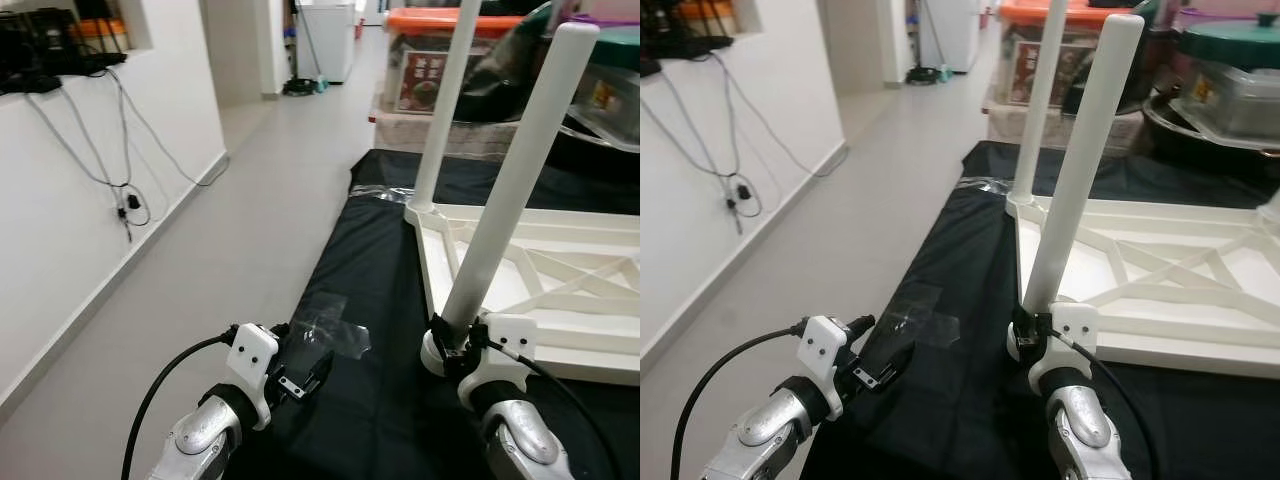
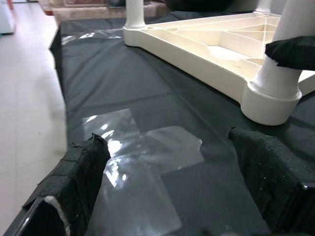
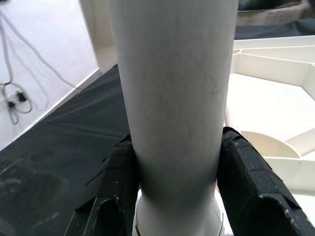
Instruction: Building children table
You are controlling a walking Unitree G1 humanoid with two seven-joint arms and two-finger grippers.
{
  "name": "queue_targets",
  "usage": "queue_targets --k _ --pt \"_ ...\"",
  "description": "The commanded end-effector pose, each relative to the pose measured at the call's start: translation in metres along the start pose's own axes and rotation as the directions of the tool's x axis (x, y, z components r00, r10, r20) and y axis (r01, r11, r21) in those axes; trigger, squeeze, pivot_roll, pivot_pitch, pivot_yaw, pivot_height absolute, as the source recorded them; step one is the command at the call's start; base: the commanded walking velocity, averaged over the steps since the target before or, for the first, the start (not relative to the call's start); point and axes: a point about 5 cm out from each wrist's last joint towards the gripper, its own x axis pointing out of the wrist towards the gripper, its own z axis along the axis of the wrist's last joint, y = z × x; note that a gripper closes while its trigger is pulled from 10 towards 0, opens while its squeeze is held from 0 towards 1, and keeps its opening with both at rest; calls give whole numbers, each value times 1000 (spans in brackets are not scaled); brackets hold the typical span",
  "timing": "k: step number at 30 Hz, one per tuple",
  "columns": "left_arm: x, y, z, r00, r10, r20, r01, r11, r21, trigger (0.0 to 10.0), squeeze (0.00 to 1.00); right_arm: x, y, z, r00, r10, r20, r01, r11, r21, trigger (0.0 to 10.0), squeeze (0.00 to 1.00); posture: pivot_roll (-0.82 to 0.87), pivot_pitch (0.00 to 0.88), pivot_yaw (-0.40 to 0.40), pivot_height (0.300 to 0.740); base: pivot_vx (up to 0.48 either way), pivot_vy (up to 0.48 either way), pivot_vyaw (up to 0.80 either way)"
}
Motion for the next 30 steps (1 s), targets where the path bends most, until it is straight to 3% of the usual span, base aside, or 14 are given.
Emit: queue_targets --k 1,2,5,9,18,30 --pt "-1 2 -3 1000 5 -17 -5 1000 -6 10000 0 -2 -9 6 999 -29 33 29 999 28 0 0 31 11 21 740 0 0 -788" --pt "0 3 -3 1000 5 -19 -5 1000 -5 10000 0 -3 -20 6 994 -102 41 102 995 5 0 0 29 9 23 740 0 0 -788" --pt "0 3 -3 1000 3 -20 -3 1000 -4 10000 0 -4 -24 5 989 -141 42 140 990 13 0 0 29 10 23 740 0 0 -788" --pt "0 3 -3 1000 3 -23 -3 1000 -1 10000 0 -8 -15 1 993 -116 27 115 992 52 0 0 32 12 26 740 0 0 -797" --pt "0 4 -2 1000 11 -20 -11 1000 13 10000 0 -7 0 1 999 -36 38 35 999 39 0 0 35 11 21 740 0 0 -797" --pt "-1 4 -3 999 29 -26 -29 1000 5 10000 0 0 0 6 998 -26 63 25 999 24 0 0 41 13 17 740 0 0 -799"
